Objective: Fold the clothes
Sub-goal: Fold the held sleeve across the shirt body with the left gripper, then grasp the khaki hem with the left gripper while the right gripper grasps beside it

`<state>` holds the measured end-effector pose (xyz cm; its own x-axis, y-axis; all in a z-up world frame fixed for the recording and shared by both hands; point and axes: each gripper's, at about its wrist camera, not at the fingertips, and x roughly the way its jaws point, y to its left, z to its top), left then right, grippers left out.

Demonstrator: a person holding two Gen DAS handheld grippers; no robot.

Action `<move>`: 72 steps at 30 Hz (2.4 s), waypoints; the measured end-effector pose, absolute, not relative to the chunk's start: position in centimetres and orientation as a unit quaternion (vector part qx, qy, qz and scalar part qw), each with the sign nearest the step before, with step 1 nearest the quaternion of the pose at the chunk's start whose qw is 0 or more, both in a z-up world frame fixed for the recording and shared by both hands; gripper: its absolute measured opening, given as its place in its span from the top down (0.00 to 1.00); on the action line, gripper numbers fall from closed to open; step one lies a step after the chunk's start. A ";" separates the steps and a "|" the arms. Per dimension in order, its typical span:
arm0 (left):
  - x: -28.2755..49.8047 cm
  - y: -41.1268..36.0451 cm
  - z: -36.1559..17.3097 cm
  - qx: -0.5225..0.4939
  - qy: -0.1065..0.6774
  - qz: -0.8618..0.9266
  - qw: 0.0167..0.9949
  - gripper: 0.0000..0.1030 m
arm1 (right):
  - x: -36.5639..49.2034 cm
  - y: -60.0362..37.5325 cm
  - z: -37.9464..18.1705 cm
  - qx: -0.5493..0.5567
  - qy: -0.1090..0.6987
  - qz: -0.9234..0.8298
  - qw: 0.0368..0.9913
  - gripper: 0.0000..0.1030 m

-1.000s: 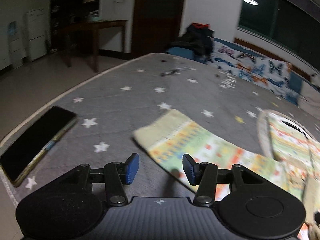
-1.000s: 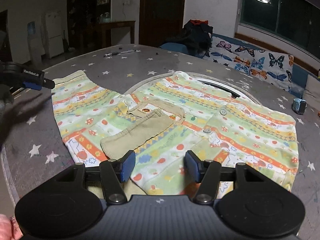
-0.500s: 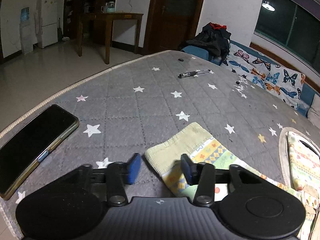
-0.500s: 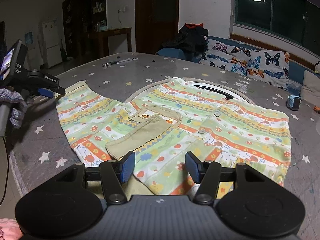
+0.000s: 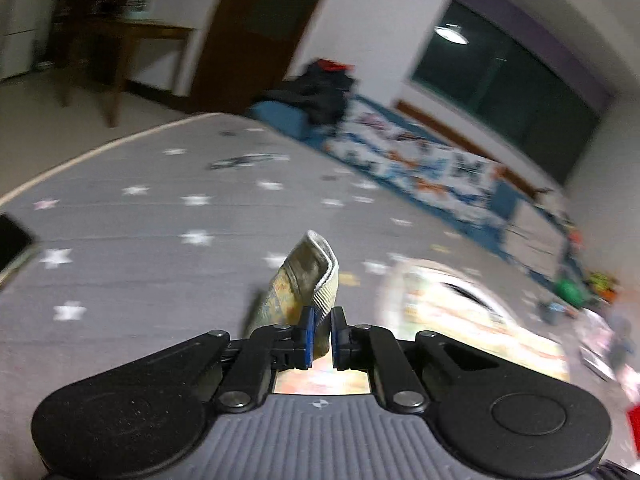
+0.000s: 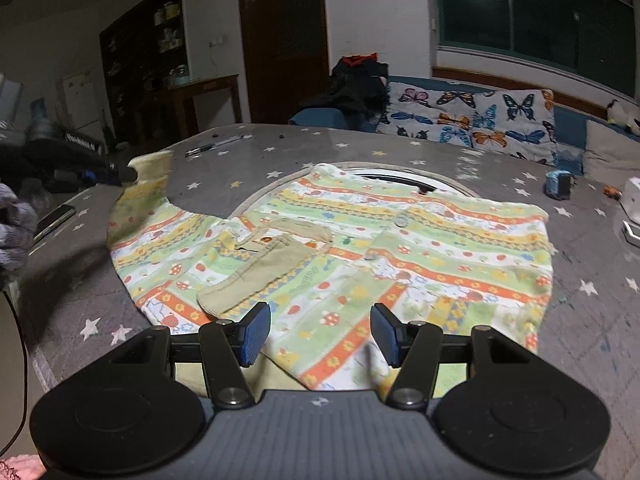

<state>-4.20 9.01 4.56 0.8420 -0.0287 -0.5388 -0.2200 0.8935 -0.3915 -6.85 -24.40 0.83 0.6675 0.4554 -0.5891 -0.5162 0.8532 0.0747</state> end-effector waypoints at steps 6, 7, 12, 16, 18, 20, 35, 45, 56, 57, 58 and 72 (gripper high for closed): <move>-3.9 2.7 6.7 -0.224 0.275 -0.064 0.933 0.91 | -7.5 -26.3 0.6 -0.033 0.310 0.250 0.917 0.45; -3.8 1.8 7.0 -0.225 0.277 -0.080 0.931 0.91 | -7.6 -26.6 0.6 -0.030 0.310 0.248 0.917 0.45; -3.4 -2.5 7.8 -0.229 0.283 -0.141 0.921 0.91 | -8.1 -28.4 0.6 -0.013 0.307 0.233 0.923 0.45; -2.8 -5.3 8.0 -0.229 0.291 -0.176 0.912 0.92 | -8.2 -29.7 0.6 0.000 0.308 0.222 0.925 0.45; -2.6 -6.5 8.2 -0.226 0.292 -0.191 0.909 0.92 | -8.3 -30.3 0.4 0.006 0.309 0.216 0.926 0.45; -2.4 -7.8 8.2 -0.222 0.292 -0.206 0.907 0.92 | -8.5 -30.6 0.4 0.009 0.310 0.212 0.927 0.45; -4.3 -5.4 3.9 -0.138 0.357 -0.178 0.906 0.80 | -8.4 -31.9 1.1 0.021 0.303 0.194 0.933 0.45; -5.6 0.7 0.5 -0.159 0.400 -0.108 0.896 0.80 | -7.3 -29.6 0.5 0.025 0.314 0.217 0.924 0.45; -3.5 -0.3 2.7 -0.139 0.372 -0.134 0.908 0.74 | -5.4 -25.7 1.3 -0.014 0.302 0.253 0.919 0.47; -2.7 -0.5 2.7 -0.139 0.369 -0.134 0.909 0.74 | -4.9 -25.4 1.1 -0.014 0.306 0.253 0.918 0.47; -2.0 -0.7 2.8 -0.138 0.366 -0.135 0.910 0.75 | -4.4 -25.2 0.9 -0.015 0.309 0.252 0.917 0.47; 2.5 3.2 -0.2 -0.200 0.384 -0.095 0.897 0.79 | -2.9 -24.7 -0.6 -0.020 0.330 0.249 0.910 0.48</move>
